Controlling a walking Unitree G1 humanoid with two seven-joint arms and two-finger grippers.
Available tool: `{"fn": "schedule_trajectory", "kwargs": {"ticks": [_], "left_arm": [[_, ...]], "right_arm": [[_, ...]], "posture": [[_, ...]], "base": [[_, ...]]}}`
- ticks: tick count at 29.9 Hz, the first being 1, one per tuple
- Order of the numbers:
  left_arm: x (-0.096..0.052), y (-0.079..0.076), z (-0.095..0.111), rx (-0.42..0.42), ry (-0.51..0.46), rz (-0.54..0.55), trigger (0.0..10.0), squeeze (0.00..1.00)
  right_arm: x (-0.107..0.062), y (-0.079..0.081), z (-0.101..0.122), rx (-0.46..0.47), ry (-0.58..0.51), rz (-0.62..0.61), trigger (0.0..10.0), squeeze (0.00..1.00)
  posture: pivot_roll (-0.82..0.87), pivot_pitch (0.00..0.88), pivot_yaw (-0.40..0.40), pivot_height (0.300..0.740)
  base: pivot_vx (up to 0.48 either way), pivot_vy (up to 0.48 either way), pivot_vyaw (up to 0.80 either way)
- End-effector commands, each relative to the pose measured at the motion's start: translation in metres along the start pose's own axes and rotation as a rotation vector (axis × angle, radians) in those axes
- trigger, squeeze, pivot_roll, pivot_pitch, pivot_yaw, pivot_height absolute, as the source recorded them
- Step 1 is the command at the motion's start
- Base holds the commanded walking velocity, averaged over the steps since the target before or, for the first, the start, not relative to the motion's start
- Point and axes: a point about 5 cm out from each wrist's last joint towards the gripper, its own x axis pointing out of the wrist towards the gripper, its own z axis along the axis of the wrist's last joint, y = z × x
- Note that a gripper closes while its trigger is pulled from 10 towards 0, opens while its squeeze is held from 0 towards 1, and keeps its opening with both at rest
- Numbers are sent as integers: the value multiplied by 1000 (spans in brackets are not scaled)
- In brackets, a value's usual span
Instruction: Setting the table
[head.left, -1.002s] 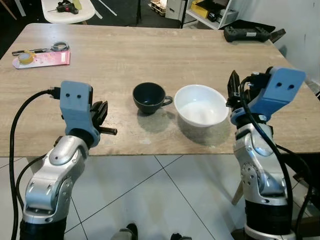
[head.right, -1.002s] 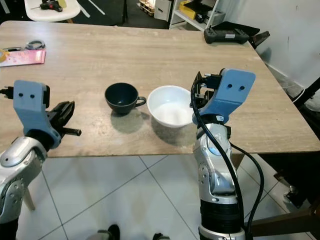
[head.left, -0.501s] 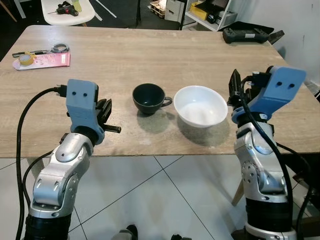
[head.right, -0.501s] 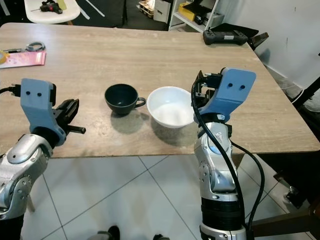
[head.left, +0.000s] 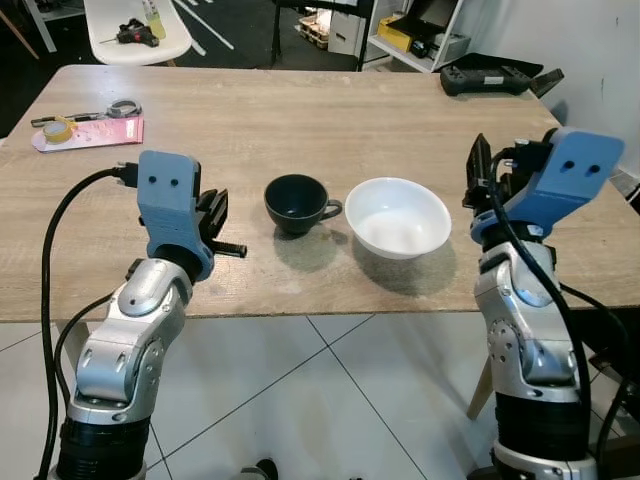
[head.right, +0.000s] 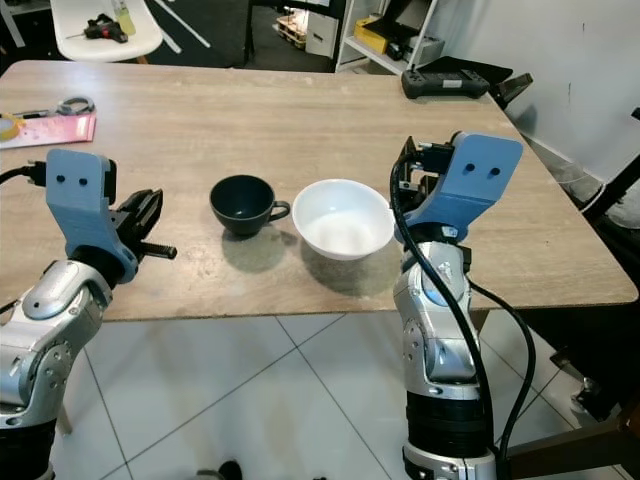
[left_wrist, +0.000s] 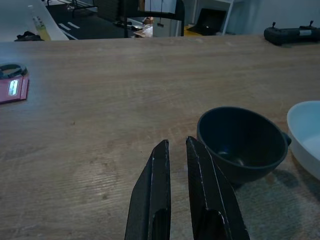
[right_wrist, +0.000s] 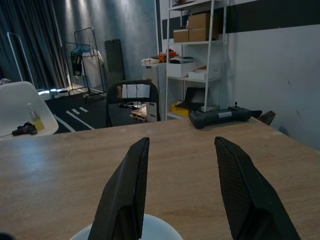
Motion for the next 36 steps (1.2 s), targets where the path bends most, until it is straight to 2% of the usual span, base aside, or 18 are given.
{"fn": "schedule_trajectory", "kwargs": {"ticks": [1, 12, 20, 27, 36], "left_arm": [[1, -1, -3, 3, 7, -6, 10000, 0], [0, -1, -6, 1, 7, -1, 10000, 0], [-4, -1, -11, 18, 20, -11, 10000, 0], [-7, -6, -7, 37, -14, -37, 10000, 0], [-4, -7, -5, 46, -28, -45, 10000, 0]], "right_arm": [[0, -4, -1, -12, -1, -14, 10000, 0], [0, -5, -4, -8, 5, -17, 10000, 0], [-6, -7, -16, 22, 70, -20, 10000, 0], [-11, -11, -28, -40, 95, 16, 10000, 0], [-11, -11, -32, -45, 102, 25, 10000, 0]], "posture": [[28, 71, 56, 740], [33, 73, 51, 740], [33, 77, 48, 740], [46, 69, 50, 740], [46, 59, 51, 740]], "base": [[0, 0, 0], [0, 0, 0], [0, 0, 0], [0, 0, 0], [0, 0, 0]]}}
